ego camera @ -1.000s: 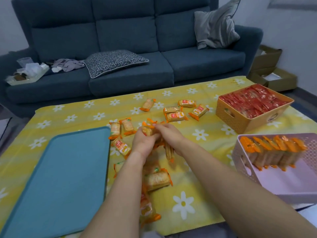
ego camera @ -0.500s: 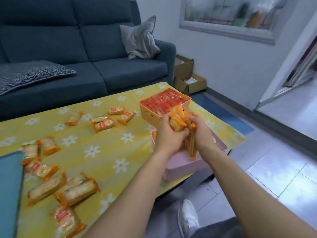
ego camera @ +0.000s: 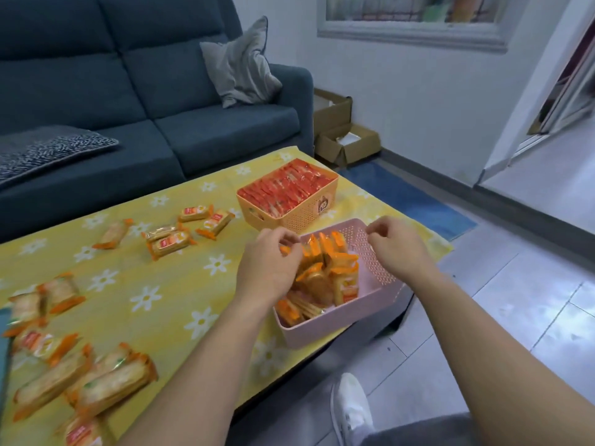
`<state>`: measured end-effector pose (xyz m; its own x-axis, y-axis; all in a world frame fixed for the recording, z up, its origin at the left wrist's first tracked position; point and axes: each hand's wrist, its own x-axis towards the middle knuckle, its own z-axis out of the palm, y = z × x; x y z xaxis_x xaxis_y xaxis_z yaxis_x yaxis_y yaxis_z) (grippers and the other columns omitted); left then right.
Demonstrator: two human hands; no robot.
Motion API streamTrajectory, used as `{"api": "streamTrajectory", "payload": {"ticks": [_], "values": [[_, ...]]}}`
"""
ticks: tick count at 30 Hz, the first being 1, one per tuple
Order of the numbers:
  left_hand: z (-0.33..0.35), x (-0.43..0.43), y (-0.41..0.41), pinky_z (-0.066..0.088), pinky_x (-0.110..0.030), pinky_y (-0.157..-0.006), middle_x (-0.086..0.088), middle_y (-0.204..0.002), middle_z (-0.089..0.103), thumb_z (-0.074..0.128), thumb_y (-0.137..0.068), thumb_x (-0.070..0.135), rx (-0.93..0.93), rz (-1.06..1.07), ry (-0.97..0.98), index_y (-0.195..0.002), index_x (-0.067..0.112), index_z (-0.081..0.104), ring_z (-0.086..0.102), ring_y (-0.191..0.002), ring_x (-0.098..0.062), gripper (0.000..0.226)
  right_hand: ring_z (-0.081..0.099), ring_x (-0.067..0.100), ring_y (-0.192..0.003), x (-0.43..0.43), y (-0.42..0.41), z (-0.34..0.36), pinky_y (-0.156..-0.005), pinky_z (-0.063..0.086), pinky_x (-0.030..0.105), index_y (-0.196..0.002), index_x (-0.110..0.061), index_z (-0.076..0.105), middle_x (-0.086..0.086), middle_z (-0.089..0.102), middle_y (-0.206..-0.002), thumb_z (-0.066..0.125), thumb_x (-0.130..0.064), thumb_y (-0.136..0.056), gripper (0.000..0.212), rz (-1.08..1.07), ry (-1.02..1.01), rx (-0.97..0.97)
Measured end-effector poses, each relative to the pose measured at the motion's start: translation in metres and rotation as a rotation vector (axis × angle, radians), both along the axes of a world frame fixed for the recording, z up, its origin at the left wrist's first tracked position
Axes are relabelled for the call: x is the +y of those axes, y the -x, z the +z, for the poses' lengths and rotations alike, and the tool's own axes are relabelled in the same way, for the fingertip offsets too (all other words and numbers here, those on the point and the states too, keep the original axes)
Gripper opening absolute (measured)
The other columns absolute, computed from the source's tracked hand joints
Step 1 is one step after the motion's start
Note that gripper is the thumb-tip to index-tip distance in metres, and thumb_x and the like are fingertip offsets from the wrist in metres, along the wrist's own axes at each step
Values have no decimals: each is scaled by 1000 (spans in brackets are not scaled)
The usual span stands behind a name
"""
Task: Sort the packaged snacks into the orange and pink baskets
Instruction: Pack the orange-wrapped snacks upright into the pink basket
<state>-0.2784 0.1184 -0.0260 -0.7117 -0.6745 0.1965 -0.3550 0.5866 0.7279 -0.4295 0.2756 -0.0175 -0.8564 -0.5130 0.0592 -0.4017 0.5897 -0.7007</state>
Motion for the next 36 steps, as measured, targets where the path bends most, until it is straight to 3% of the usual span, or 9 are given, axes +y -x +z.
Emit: {"api": "streamTrajectory", "payload": {"ticks": [3, 5, 7, 13, 16, 20, 26, 31, 36], "values": [[-6, 10, 16, 43, -36, -96, 10, -118, 61, 58, -89, 19, -135, -149, 169, -107, 34, 70, 52, -112, -19, 27, 64, 24, -89, -5, -5, 2, -76, 53, 37, -97, -14, 67, 7, 70, -96, 58, -28, -92, 17, 242, -324, -60], [-7, 17, 27, 41, -34, -97, 10, -124, 62, 56, -88, 14, -186, -200, 251, -113, 33, 69, 52, -116, -19, 34, 62, 22, -82, -11, -14, 1, -65, 47, 32, -81, -20, 61, 1, 65, -80, 65, -36, -87, 17, 355, -443, -120], [-10, 19, 33, 45, -38, -99, 8, -123, 64, 56, -86, 11, -211, -259, 247, -118, 32, 66, 55, -118, -21, 39, 63, 23, -77, -20, -20, -7, -60, 47, 32, -72, -22, 57, -1, 61, -71, 70, -37, -79, 20, 363, -440, -82], [-16, 20, 49, 42, -38, -97, 5, -118, 57, 50, -92, 13, -279, -274, 352, -139, 39, 54, 46, -117, -24, 54, 60, 23, -80, -23, -8, -4, -65, 48, 33, -86, -24, 48, -5, 56, -77, 68, -34, -77, 24, 272, -437, 19], [-12, 19, 56, 39, -36, -91, 6, -103, 47, 51, -93, 14, -329, -252, 394, -110, 39, 74, 41, -106, -23, 38, 60, 17, -76, -7, 4, 12, -61, 45, 31, -104, -28, 51, -6, 59, -79, 67, -34, -79, 30, 188, -336, 33], [-13, 19, 64, 40, -35, -87, 8, -103, 54, 54, -88, 12, -309, -194, 380, -81, 30, 76, 44, -104, -22, 30, 57, 20, -86, 0, 29, 8, -64, 40, 29, -103, -30, 67, -1, 59, -97, 62, -17, -82, 25, 144, -186, 135], [-20, 16, 73, 35, -39, -103, 12, -142, 54, 45, -93, 14, -325, -250, 393, -134, 34, 56, 41, -129, -20, 47, 60, 26, -99, -16, 33, -5, -83, 50, 38, -103, -21, 76, 4, 59, -113, 50, -5, -85, 35, 195, -139, 220], [-24, 13, 73, 32, -41, -106, 14, -141, 54, 45, -98, 20, -373, -250, 438, -133, 33, 61, 39, -129, -21, 40, 60, 24, -100, -24, 28, -5, -80, 50, 35, -99, -26, 75, 0, 58, -116, 54, -8, -86, 31, 199, -188, 271], [-26, 14, 71, 34, -40, -106, 11, -140, 54, 50, -94, 22, -343, -255, 412, -136, 31, 57, 40, -129, -20, 43, 60, 25, -103, -31, 29, -15, -80, 41, 26, -109, -19, 75, 4, 61, -109, 51, -2, -84, 39, 233, -157, 130]]}}
